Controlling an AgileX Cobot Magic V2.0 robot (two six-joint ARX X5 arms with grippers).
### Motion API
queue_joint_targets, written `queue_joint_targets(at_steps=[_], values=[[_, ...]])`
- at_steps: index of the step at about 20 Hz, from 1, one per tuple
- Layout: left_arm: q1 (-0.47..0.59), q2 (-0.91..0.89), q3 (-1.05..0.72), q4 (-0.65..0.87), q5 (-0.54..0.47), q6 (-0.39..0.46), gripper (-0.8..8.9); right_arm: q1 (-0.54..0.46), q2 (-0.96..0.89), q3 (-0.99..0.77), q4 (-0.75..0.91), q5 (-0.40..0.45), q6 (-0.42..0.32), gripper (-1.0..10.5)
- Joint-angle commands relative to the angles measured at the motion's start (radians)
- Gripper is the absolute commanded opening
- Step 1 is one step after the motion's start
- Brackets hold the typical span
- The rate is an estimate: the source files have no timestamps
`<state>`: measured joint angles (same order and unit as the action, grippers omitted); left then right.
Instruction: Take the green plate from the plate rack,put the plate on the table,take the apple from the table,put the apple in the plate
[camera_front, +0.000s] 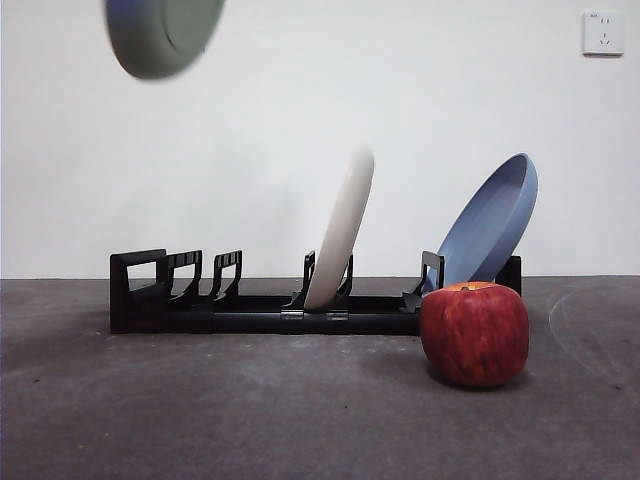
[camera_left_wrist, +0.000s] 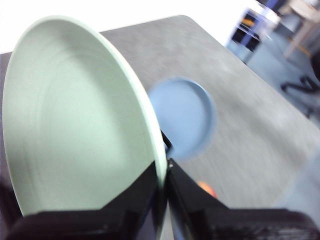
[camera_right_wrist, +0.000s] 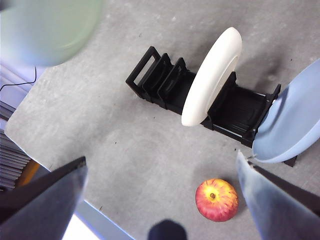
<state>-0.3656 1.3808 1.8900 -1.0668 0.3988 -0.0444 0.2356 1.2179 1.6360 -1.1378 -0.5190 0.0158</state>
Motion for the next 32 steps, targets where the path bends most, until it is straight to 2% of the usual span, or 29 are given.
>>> queue_joint_targets(at_steps=[1, 4, 6, 8, 13, 17, 19, 24, 29, 32], values=[[-0.029, -0.062, -0.003, -0.109, -0.006, 0.087, -0.09, 0.001, 0.003, 0.003, -0.003, 0.003, 0.005, 5.0], [-0.083, -0.134, -0.007, -0.264, -0.014, 0.135, -0.09, 0.001, 0.003, 0.003, -0.034, 0.003, -0.008, 5.0], [-0.138, -0.184, -0.011, -0.264, -0.013, 0.126, -0.09, 0.001, 0.003, 0.003, -0.084, 0.003, -0.05, 5.0], [-0.197, -0.221, -0.011, -0.264, -0.029, 0.086, -0.09, 0.001, 0.003, 0.003, -0.126, 0.003, -0.06, 5.0], [-0.371, -0.265, -0.057, -0.264, -0.19, 0.009, -0.09, 0.001, 0.002, 0.003, -0.159, 0.003, -0.077, 5.0], [-0.523, -0.28, -0.315, -0.243, -0.4, -0.092, -0.09, 0.001, 0.002, 0.003, -0.163, 0.003, -0.077, 5.0], [-0.581, -0.275, -0.48, -0.159, -0.461, -0.14, -0.09, 0.001, 0.002, 0.003, -0.163, 0.003, -0.077, 5.0], [-0.652, -0.205, -0.817, 0.217, -0.592, -0.192, -0.09, 0.001, 0.002, 0.003, -0.161, 0.003, -0.076, 5.0], [-0.652, -0.023, -0.915, 0.383, -0.691, -0.195, -0.09, 0.001, 0.002, 0.003, -0.163, 0.003, -0.076, 5.0], [-0.655, 0.092, -0.915, 0.49, -0.677, -0.195, -0.09, 0.001, 0.002, 0.003, -0.163, 0.003, -0.076, 5.0]])
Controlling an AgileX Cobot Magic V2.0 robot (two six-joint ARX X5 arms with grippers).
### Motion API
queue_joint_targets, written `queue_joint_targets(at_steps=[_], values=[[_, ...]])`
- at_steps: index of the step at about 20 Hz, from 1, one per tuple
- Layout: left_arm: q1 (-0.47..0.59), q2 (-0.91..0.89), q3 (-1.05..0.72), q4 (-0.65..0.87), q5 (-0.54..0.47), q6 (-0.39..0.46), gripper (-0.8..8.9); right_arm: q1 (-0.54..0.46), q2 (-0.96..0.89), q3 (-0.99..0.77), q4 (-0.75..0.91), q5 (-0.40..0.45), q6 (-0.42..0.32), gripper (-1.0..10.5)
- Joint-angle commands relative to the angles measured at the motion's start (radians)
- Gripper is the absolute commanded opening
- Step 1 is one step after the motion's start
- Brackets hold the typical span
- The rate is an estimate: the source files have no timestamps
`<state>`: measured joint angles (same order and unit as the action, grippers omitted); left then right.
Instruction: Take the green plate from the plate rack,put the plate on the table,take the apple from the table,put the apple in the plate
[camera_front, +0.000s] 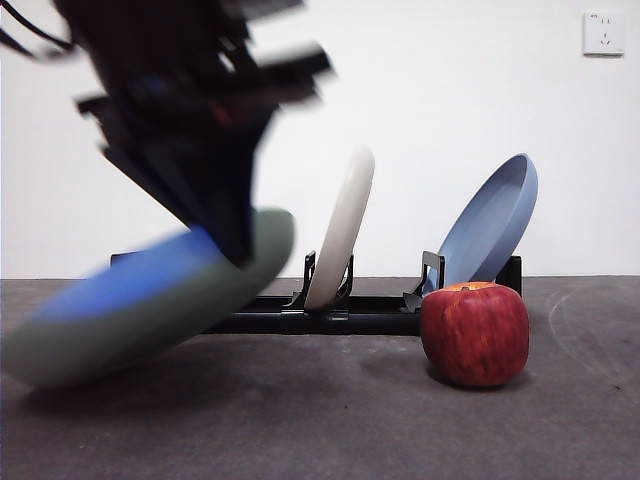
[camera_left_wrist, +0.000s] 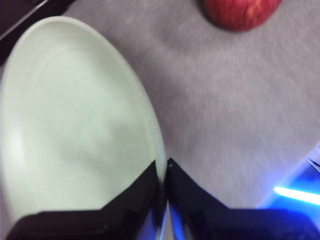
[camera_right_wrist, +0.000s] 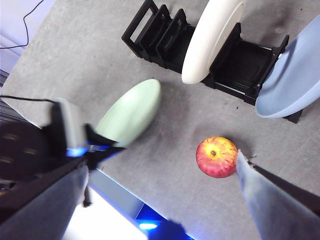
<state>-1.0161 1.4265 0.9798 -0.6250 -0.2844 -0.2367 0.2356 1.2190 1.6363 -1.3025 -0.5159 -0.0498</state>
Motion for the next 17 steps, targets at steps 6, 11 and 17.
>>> queue_joint_targets(at_steps=[6, 11, 17], values=[[-0.004, 0.24, -0.004, 0.102, 0.093, -0.003, -0.09, 0.001, 0.001, 0.003, 0.002, 0.0, -0.011, 5.0], [-0.004, 0.304, -0.004, 0.095, 0.196, 0.002, -0.09, 0.001, 0.001, 0.003, 0.001, 0.0, -0.011, 5.0], [0.005, 0.305, -0.004, 0.084, 0.331, 0.002, 0.4, 0.001, 0.001, 0.003, -0.001, 0.0, -0.01, 5.0]])
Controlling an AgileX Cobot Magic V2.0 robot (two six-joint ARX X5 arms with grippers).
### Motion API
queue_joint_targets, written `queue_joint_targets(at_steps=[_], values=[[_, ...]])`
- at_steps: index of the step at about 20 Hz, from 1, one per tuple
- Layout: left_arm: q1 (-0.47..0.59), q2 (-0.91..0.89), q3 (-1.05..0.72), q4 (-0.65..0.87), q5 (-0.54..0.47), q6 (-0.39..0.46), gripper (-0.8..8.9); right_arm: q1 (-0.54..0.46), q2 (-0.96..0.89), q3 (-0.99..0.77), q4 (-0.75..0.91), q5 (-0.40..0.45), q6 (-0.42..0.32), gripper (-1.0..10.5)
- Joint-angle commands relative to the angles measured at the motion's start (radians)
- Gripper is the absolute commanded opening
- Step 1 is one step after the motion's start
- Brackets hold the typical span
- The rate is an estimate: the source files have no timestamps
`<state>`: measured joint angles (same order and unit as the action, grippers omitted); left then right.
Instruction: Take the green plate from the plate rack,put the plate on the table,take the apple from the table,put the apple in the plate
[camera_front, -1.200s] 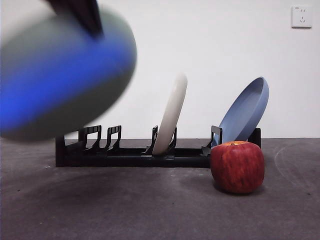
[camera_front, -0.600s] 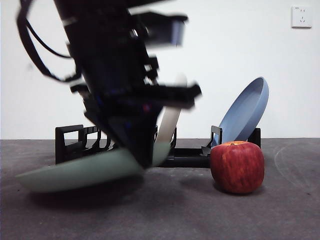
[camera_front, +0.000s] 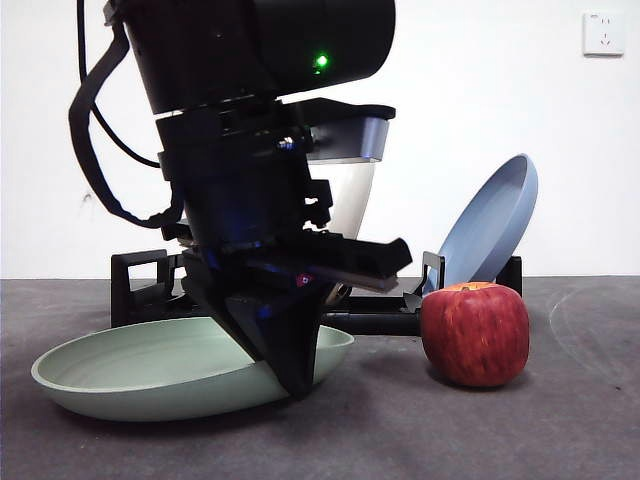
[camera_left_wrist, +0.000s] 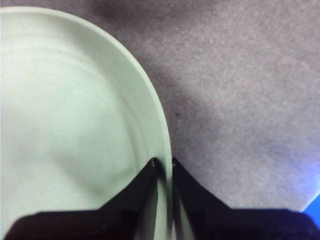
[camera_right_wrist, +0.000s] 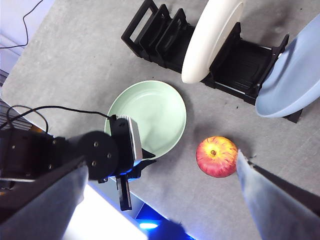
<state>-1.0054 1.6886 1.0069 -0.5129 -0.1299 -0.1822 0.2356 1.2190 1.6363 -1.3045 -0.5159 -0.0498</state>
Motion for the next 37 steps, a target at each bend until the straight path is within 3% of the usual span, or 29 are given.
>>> queue_joint_targets(at_steps=[1, 3, 13, 16, 20, 25, 27, 30, 37], values=[[-0.006, 0.043, -0.031, -0.031, 0.182, -0.053, 1.27, 0.001, 0.001, 0.003, 0.0, 0.0, -0.01, 5.0], [-0.005, 0.039, -0.031, -0.039, 0.182, -0.06, 2.63, 0.001, 0.001, 0.003, -0.005, 0.0, -0.01, 5.0], [0.044, -0.103, -0.029, -0.072, 0.114, -0.065, 2.61, 0.001, 0.001, 0.003, -0.021, 0.0, -0.013, 5.0], [0.065, -0.265, -0.027, -0.106, 0.052, -0.065, 2.61, 0.001, 0.002, 0.001, -0.069, 0.005, -0.059, 5.0], [0.087, -0.548, 0.021, -0.124, -0.002, -0.064, 2.61, 0.003, 0.002, -0.042, -0.069, 0.031, -0.068, 5.0], [0.101, -0.795, 0.238, -0.162, -0.002, -0.016, 2.61, 0.071, 0.001, -0.258, 0.045, 0.064, -0.049, 5.0], [0.101, -0.835, 0.348, -0.2, -0.002, 0.014, 2.61, 0.127, 0.001, -0.366, 0.17, 0.142, 0.007, 5.0], [0.101, -0.853, 0.484, -0.28, -0.01, 0.055, 2.6, 0.216, 0.001, -0.486, 0.332, 0.39, 0.07, 5.0], [0.101, -0.853, 0.56, -0.388, -0.116, 0.076, 2.6, 0.31, 0.003, -0.615, 0.528, 0.425, 0.118, 5.0]])
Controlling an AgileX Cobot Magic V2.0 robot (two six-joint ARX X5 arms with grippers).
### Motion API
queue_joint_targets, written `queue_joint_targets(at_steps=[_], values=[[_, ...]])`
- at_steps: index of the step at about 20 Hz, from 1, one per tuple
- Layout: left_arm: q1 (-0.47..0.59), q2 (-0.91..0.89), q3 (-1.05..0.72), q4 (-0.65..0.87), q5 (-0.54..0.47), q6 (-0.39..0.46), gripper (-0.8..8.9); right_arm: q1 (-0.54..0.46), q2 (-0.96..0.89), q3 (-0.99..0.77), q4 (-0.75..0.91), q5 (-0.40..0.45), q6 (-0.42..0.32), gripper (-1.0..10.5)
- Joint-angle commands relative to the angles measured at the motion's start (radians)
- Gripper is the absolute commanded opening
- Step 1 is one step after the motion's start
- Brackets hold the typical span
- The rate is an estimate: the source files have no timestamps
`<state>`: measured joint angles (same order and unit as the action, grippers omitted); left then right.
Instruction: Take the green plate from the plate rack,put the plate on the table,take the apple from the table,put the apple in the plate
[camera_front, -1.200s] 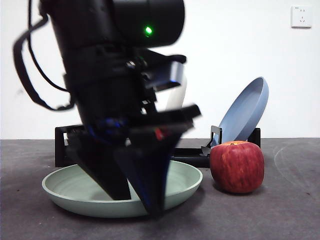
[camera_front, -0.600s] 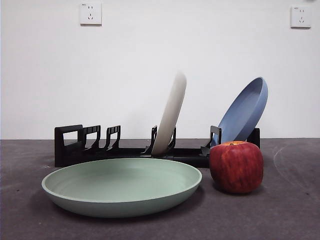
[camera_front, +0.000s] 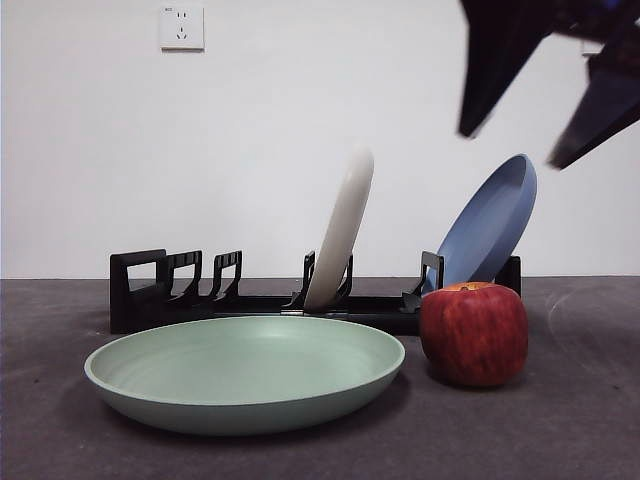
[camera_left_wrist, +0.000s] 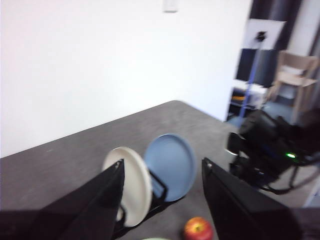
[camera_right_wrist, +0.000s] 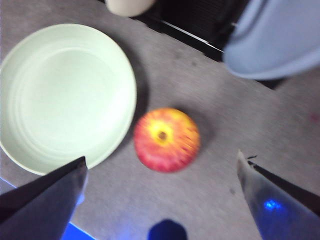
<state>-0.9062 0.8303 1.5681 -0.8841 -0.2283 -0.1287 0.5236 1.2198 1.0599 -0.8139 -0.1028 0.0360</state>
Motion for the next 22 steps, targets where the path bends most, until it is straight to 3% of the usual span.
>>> queue_joint_targets(at_steps=[1, 8, 19, 20, 22], values=[[0.002, 0.006, -0.001, -0.029, -0.021, 0.022, 2.6, 0.032, 0.002, -0.06, 0.063, 0.021, 0.042, 5.0], [0.002, 0.031, -0.001, -0.065, -0.038, 0.022, 2.6, 0.053, 0.052, -0.227, 0.24, 0.049, 0.076, 5.0], [0.002, 0.045, -0.001, -0.072, -0.038, 0.021, 2.6, 0.053, 0.265, -0.229, 0.404, 0.051, 0.066, 5.0], [0.002, 0.045, -0.001, -0.072, -0.038, 0.021, 2.6, 0.053, 0.277, -0.229, 0.406, 0.051, 0.066, 4.9], [0.002, 0.045, -0.001, -0.072, -0.038, 0.021, 2.6, 0.053, 0.288, -0.229, 0.401, 0.051, 0.066, 3.6]])
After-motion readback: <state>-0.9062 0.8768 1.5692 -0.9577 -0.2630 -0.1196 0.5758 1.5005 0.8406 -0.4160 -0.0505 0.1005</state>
